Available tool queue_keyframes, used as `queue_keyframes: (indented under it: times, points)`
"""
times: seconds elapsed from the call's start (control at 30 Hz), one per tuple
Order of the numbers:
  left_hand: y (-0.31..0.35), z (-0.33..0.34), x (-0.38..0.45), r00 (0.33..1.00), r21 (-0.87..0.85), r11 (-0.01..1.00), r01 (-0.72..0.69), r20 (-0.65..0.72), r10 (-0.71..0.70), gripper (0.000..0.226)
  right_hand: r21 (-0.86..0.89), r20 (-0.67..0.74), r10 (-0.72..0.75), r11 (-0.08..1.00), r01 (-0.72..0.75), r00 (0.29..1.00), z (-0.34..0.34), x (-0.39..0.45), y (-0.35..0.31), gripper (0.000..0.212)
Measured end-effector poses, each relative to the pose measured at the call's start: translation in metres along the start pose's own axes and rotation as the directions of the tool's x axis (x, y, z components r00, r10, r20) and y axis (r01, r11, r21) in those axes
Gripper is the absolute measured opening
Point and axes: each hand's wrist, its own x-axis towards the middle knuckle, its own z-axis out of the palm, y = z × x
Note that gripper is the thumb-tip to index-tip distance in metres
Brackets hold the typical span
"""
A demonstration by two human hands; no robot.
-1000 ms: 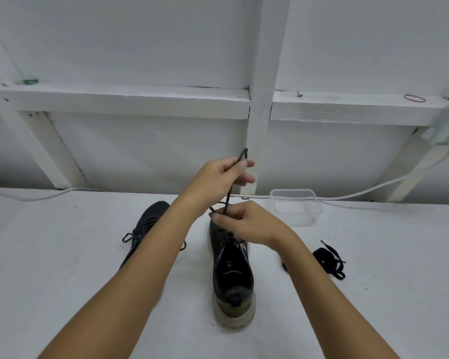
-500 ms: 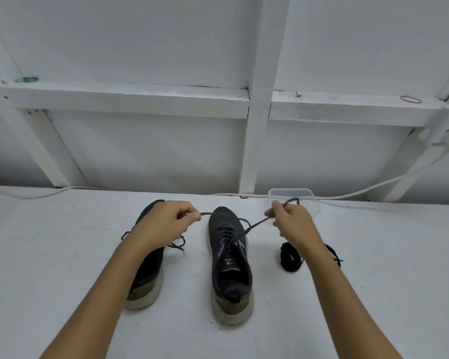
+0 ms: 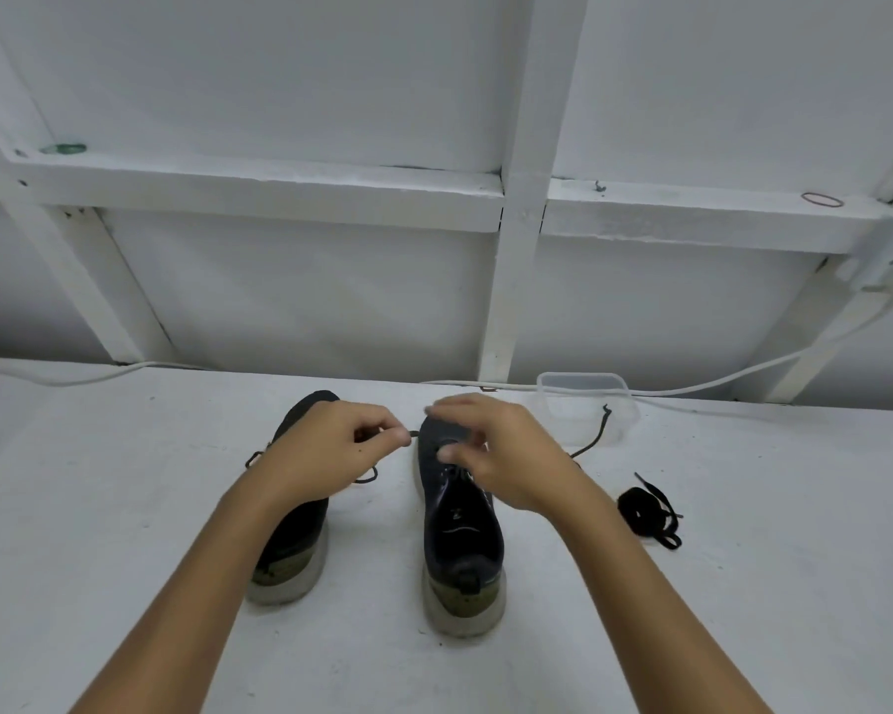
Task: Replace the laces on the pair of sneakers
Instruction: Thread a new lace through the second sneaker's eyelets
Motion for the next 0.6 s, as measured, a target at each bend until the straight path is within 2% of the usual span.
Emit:
queue_keyframes:
  times: [0.07,0.13,0.23,0.37,0.5,0.6]
  points:
    - [0.006,0.001,0.001,1.000,-0.034,0.999,-0.028,0.010,0.028,0.014,-0.026,0.010,-0.018,0.999,0.019,1.000,0.007,0.007,-0.006,0.023]
    - [0.006,-0.001,0.000,1.000,-0.045,0.999,-0.014,0.019,0.015,0.015,-0.064,-0.032,0.025,0.998,-0.027,0.999,0.007,0.011,-0.003,0.015]
    - [-0.008,-0.003,-0.006,0.997,-0.009,0.998,0.061,0.055,-0.061,0.017,-0.081,-0.177,0.146,0.984,-0.162,0.973,-0.002,0.013,0.014,0.013]
    - [-0.024,-0.002,-0.014,0.981,0.035,0.992,0.119,0.152,-0.123,0.019,-0.043,-0.359,0.295,0.942,-0.332,0.885,-0.016,0.017,0.047,0.014]
    - [-0.029,0.004,-0.018,0.966,-0.033,0.987,0.155,0.216,-0.144,0.024,-0.022,-0.375,0.386,0.905,-0.425,0.843,-0.016,0.017,0.068,0.015]
    - [-0.028,0.015,-0.017,0.969,-0.181,0.963,0.200,0.183,-0.167,0.024,0.023,-0.356,0.414,0.900,-0.435,0.838,-0.008,0.012,0.069,0.021]
